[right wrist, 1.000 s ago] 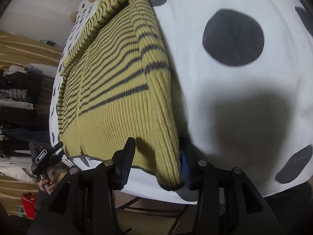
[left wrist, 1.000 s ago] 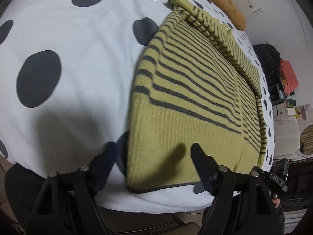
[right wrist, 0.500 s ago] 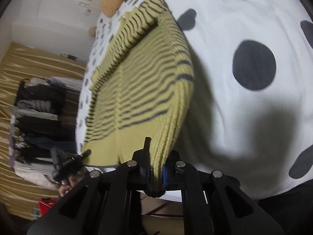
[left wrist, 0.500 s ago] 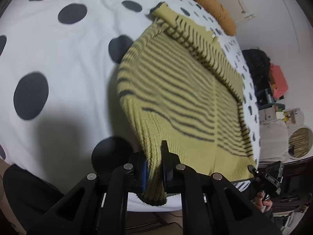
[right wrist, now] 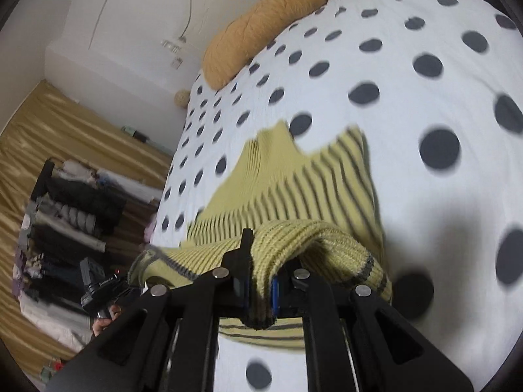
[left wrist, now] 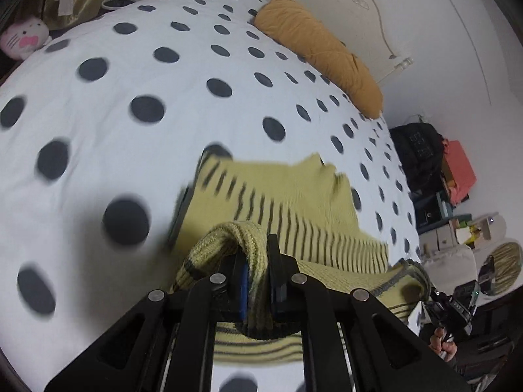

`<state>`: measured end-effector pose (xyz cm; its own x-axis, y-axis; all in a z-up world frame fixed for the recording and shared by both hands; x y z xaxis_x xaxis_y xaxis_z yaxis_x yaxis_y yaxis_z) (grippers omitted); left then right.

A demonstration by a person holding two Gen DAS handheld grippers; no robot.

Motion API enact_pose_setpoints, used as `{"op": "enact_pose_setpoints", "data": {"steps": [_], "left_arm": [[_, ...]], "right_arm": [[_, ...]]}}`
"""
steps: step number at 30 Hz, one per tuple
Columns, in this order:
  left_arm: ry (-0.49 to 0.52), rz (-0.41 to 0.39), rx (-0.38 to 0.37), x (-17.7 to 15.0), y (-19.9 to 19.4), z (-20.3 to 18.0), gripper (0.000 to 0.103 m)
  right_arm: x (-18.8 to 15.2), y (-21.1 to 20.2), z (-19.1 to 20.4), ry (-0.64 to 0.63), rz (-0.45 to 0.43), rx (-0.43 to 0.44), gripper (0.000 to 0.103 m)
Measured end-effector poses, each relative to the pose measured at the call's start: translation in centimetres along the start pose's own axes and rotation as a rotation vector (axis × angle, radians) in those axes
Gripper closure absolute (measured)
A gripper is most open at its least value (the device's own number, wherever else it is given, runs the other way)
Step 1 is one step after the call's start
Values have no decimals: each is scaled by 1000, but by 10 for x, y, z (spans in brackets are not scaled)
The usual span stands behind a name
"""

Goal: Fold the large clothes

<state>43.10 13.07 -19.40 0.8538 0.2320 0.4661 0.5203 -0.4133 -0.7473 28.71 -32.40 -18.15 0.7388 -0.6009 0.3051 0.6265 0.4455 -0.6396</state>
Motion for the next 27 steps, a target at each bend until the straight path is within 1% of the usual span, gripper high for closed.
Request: {"op": "enact_pose_setpoints", "data": {"steps": [1, 2, 3, 4, 5, 6, 8, 9, 10, 11, 12, 13, 15, 16, 17, 18, 20, 21, 22, 23, 24, 25, 26, 27], "left_arm": [[2, 13, 18, 20, 23, 0, 95], [11, 29, 37, 31, 44, 0, 95], [13, 59, 76, 43, 72, 5, 95], [-1, 92, 99, 48, 95, 14, 95], [-17, 111, 110, 48, 111, 20, 95], [-47, 133, 117, 50, 129, 30, 95], [-131, 158, 75, 47, 157, 47, 93], [-167, 151, 42, 49, 163, 53, 91], [-201, 136, 4, 52, 162, 56, 91], [-229, 128, -33, 56, 161, 59, 90], [-261, 110, -66, 64, 154, 65, 90], [-280, 87, -76, 73, 146, 71, 90], [-322, -14, -34, 95, 114, 90, 63], [-358, -86, 4, 105, 91, 104, 40], [-377, -143, 35, 111, 67, 113, 35], [-357, -155, 44, 112, 55, 112, 35], [-265, -128, 79, 108, 38, 99, 35], [-177, -110, 118, 101, 30, 82, 35], [-125, -104, 126, 94, 26, 68, 35], [-62, -97, 111, 85, 24, 47, 35], [-30, -89, 86, 76, 26, 32, 35], [-5, -65, 42, 68, 35, 13, 35], [10, -31, 2, 59, 50, -3, 35], [24, 4, -11, 49, 66, -15, 35]], "right_arm": [[15, 12, -2, 7, -18, -14, 94], [30, 26, -6, 23, -27, -26, 94], [43, 42, -13, 40, -25, -43, 94], [52, 55, -21, 54, -21, -73, 94], [55, 68, -34, 67, -11, -108, 94], [59, 83, -47, 78, 1, -144, 94], [61, 103, -71, 108, 19, -200, 94], [60, 110, -83, 144, 31, -198, 94], [60, 113, -91, 188, 40, -177, 93], [63, 113, -94, 221, 43, -153, 92], [66, 109, -94, 269, 44, -112, 92], [70, 106, -93, 293, 45, -89, 92], [78, 96, -87, 336, 45, -50, 90], [80, 88, -83, 347, 38, -46, 86], [80, 83, -80, 345, 30, -46, 76], [80, 73, -73, 320, 7, -57, 68], [79, 52, -59, 251, -79, -89, 19], [77, 39, -50, 209, -136, -113, 15], [74, 29, -37, 160, -184, -99, 15], [73, 27, -28, 128, -201, -77, 15], [64, 26, -12, 81, -210, -55, 15], [60, 31, -6, 63, -197, -50, 19], [52, 42, 1, 42, -161, -50, 34], [45, 58, 5, 36, -113, -45, 44]]}}
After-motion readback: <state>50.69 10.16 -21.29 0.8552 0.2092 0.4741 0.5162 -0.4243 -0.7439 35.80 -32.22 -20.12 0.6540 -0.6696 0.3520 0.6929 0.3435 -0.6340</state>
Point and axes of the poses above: each gripper's, at about its wrist camera, not at the fingertips, and y roughly the way its jaws point, z to its left, x to its top, the point moved 8 cm from there along y, roughly the way its jaws point, and after that the axes turned 8 degrees about y, right-handed, at the moved point
